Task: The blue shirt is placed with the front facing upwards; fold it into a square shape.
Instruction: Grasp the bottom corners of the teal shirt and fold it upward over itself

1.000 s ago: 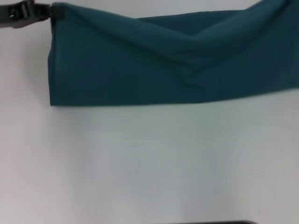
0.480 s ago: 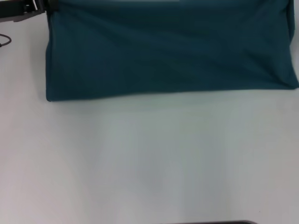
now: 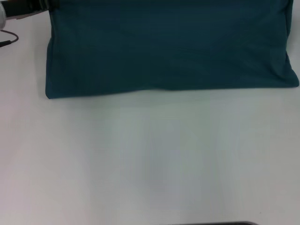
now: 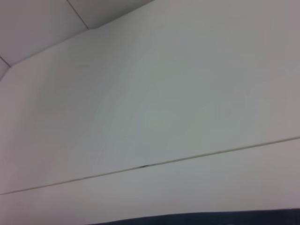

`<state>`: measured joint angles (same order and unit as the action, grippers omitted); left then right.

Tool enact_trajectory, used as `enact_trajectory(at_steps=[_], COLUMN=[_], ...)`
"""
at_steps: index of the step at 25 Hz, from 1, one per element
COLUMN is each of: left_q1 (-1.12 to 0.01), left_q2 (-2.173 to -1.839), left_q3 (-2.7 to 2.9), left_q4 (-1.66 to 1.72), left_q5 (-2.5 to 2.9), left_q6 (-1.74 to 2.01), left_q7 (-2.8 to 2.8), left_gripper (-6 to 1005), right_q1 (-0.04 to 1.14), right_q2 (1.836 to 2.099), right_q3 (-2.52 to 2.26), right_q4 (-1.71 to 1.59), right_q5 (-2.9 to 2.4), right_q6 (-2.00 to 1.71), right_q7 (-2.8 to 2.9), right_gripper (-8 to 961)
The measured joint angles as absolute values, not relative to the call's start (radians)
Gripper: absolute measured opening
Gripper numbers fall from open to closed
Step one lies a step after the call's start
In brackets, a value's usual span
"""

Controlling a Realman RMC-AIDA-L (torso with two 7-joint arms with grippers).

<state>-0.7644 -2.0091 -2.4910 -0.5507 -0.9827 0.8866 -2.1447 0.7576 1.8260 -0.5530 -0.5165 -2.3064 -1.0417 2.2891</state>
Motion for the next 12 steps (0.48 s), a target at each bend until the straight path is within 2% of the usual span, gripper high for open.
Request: enact_trajectory(at_steps=[4, 9, 12], left_q1=[-0.775, -0.783, -0.783], left_q2=[-2.025, -2.1, -2.121], left_q3=[-2.418, -2.34, -2.291], left_q4=[-0.545, -0.568, -0.582], left_q5=[-0.983, -0.982, -0.982], left_q6=[0.8, 0.641, 0.583], left_q7=[-2.125, -2.04, -2.035], left_gripper=[26, 63, 85], right_q1=[0.778, 0.795, 0.798], right_q2=[1.849, 1.888, 1.901], right_q3=[-0.571, -0.62, -0.647], right_q4=[-0.502, -0.494, -0.495], right_q5=[-2.307, -2.31, -2.31], right_q6=[-0.966, -0.845, -0.805], right_q7=[2.278, 2.273, 2.273], right_gripper=[39, 53, 75])
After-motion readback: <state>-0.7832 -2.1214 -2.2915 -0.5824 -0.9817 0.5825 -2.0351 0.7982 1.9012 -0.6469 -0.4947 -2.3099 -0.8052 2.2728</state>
